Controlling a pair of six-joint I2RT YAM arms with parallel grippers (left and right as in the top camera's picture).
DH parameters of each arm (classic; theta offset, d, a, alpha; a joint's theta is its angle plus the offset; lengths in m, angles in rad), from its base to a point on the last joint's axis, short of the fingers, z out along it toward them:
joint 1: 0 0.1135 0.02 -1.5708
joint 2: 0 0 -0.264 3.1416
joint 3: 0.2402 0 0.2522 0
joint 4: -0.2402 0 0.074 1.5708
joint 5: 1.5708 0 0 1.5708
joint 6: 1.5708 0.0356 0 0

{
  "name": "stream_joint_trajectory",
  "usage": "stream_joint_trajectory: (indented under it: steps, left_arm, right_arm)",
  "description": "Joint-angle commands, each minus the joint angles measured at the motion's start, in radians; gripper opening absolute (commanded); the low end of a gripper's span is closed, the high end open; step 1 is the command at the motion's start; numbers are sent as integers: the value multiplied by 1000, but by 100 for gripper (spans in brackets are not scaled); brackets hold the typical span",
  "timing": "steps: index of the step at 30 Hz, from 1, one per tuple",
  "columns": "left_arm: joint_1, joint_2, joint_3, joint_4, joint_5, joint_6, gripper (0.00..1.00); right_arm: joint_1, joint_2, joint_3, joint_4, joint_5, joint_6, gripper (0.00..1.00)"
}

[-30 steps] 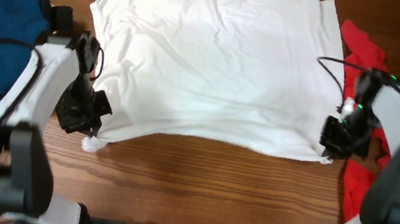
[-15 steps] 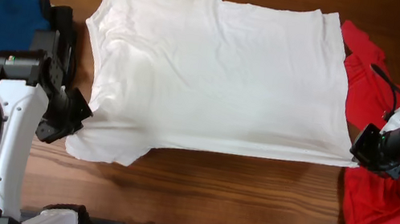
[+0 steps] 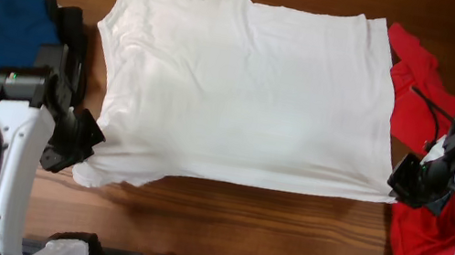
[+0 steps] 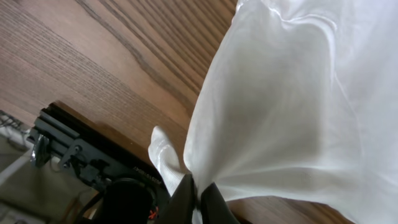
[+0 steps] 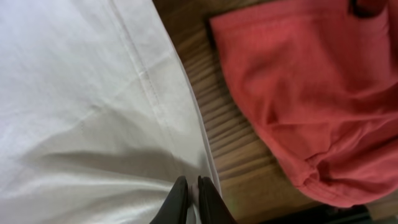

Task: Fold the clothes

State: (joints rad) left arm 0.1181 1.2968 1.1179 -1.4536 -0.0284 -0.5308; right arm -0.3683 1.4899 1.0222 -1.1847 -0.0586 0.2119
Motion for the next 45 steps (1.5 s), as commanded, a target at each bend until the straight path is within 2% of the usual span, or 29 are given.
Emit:
stream_joint_trajectory:
  steps: [1,8,14,16,26,36,45]
  left_arm:
    - [7,-85,-17,9,-6,-60,4]
    - [7,-218,-94,55,-7,-133,4]
    - [7,-230,-103,118,-7,-132,4]
    - [7,-219,-103,175,-7,-131,4]
    - [7,-38,-103,450,-6,-130,4]
    - [7,194,-103,674,-6,-128,4]
    - [6,237,-103,833,20,-128,4]
  right_arm:
    - [-3,-66,-39,23,-9,82,4]
    - [-5,-164,-78,56,41,178,4]
    - [-5,-180,-78,111,27,177,4]
    - [-5,-179,-78,153,-6,124,4]
    - [-5,-97,-78,333,-93,-24,4]
    - [25,69,-78,520,-205,-37,4]
    - [47,119,-78,676,-205,-37,4]
